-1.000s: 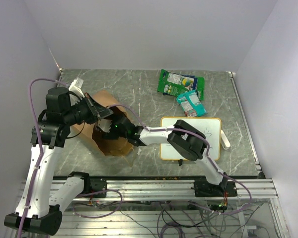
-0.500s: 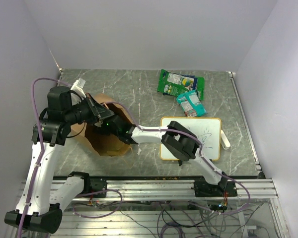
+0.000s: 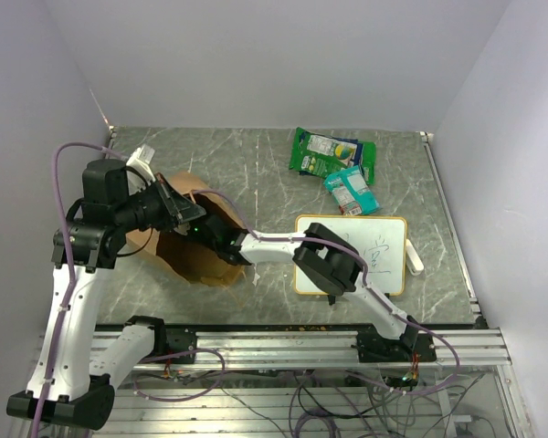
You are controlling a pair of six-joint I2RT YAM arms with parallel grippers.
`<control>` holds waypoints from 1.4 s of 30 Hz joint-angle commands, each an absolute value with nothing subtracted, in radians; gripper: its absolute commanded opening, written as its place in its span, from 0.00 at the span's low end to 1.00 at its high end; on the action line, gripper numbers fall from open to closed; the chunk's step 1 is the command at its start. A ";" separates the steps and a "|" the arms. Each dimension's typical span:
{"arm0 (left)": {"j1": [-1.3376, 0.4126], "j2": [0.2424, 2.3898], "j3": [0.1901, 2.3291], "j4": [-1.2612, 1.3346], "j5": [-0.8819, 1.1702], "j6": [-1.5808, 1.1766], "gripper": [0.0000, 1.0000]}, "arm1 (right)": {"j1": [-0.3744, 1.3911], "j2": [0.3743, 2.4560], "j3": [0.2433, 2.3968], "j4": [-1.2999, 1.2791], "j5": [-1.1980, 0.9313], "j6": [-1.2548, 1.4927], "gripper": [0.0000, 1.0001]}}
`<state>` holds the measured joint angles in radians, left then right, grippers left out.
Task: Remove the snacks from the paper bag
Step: Take out the snack from the paper bag.
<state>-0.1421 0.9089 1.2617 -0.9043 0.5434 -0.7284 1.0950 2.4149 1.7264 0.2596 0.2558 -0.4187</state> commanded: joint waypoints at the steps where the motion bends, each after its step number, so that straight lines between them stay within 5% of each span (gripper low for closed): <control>1: -0.146 0.893 1.311 -0.955 0.557 -0.702 0.07 | 1.086 2.386 1.729 0.192 0.221 -0.420 0.15; 8: -0.146 0.893 1.301 -0.945 0.537 -0.703 0.07 | 1.095 2.271 1.632 0.195 0.161 -0.422 0.00; 22: -0.146 0.894 1.251 -0.892 0.528 -0.730 0.07 | 1.135 2.097 1.471 0.158 0.113 -0.399 0.00; 36: -0.146 0.905 1.289 -0.918 0.497 -0.693 0.07 | 1.146 2.074 1.574 -0.148 0.149 -0.514 0.00; 42: -0.146 0.895 1.295 -0.908 0.480 -0.682 0.07 | 1.134 1.946 1.439 -0.057 0.089 -0.469 0.00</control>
<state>-0.1421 0.9077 1.2636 -0.9211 0.5030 -0.7071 1.1408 2.0655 1.5024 -0.0986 0.1192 -0.4900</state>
